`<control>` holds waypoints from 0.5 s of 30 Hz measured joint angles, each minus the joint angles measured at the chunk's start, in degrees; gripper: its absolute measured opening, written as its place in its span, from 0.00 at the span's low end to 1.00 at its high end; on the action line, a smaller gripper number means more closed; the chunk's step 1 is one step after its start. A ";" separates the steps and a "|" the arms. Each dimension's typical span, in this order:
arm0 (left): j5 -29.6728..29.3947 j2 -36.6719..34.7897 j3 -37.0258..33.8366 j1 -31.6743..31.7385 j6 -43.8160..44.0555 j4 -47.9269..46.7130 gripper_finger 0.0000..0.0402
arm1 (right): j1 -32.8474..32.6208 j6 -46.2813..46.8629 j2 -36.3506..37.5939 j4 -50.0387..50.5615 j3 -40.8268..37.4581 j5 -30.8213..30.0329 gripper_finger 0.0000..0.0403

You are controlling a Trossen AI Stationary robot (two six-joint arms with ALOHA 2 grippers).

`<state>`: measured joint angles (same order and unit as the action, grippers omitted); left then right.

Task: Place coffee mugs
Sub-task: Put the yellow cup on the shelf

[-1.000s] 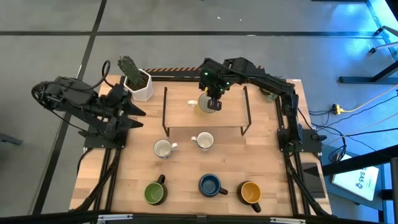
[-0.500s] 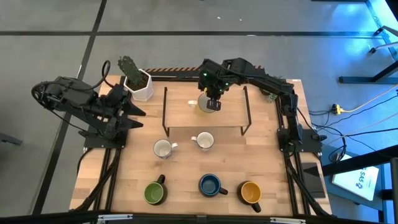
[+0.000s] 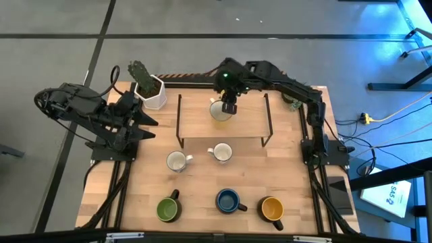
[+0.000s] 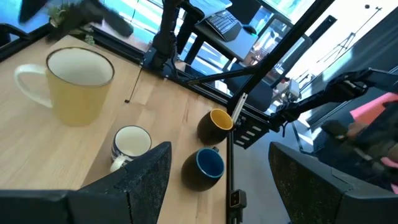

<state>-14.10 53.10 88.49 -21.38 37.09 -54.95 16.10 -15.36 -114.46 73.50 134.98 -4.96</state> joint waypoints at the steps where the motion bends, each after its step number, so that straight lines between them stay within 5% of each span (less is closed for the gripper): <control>1: -0.01 -0.10 0.00 0.01 -0.20 0.01 0.65 | 0.00 0.12 1.08 -0.36 -0.10 -0.04 0.35; 9: -0.26 -1.11 -0.02 -0.01 -0.25 -0.01 0.65 | -6.07 4.15 4.07 17.25 -0.15 -6.04 0.25; 15: -2.00 -1.47 -0.02 0.01 -0.31 -0.02 0.65 | -11.26 9.29 4.75 16.41 -4.68 -10.35 0.17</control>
<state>-16.10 51.63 88.47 -21.37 36.78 -54.98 4.84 -6.07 -109.71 89.91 130.30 -15.31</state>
